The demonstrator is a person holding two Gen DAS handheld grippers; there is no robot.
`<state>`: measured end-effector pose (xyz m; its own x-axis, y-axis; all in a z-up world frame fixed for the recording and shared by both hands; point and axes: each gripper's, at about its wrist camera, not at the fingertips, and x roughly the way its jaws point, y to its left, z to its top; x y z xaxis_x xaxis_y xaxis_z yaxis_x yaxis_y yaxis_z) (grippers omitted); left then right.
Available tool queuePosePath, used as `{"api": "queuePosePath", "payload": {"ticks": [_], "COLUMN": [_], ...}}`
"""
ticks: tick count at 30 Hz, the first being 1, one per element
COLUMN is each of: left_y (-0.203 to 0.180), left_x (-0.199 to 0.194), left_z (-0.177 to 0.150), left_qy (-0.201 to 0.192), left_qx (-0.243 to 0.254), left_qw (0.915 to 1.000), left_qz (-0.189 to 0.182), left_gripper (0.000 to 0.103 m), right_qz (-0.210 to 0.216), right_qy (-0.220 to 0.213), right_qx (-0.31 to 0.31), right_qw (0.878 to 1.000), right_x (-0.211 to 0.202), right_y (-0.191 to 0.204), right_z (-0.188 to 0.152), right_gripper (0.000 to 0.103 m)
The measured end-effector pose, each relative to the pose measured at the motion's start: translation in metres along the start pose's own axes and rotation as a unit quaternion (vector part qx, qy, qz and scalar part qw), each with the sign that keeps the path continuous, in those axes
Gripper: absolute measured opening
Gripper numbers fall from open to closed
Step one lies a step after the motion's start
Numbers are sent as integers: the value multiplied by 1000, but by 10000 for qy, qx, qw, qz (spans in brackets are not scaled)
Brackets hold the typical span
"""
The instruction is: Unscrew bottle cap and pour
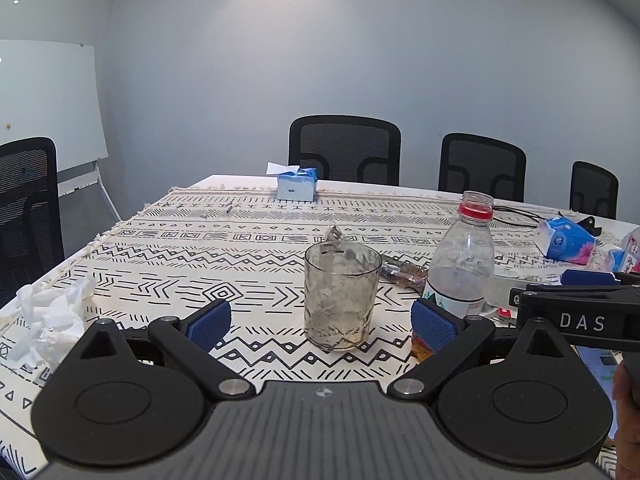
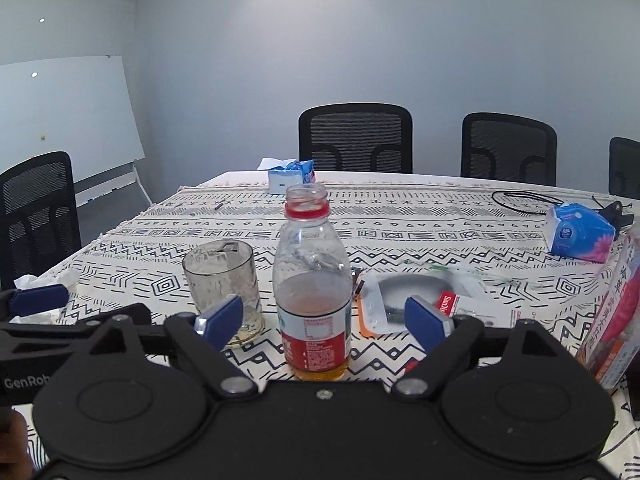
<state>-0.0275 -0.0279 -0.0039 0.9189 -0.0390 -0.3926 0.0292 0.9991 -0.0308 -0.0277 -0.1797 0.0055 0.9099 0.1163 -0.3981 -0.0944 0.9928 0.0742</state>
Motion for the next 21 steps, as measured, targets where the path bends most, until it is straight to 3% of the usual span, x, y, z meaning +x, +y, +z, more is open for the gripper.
{"api": "queuePosePath", "payload": {"ticks": [21], "left_y": [9], "left_x": [8], "left_z": [-2], "left_qy": [142], "left_qx": [-110], "left_qw": [9998], "left_qz": [114], "left_gripper": [98], "right_qz": [-103], "right_qy": [38], "right_qx": [10], "right_qw": [9999], "right_x": [7], "right_y": [0], "right_z": [-3], "right_gripper": [101]}}
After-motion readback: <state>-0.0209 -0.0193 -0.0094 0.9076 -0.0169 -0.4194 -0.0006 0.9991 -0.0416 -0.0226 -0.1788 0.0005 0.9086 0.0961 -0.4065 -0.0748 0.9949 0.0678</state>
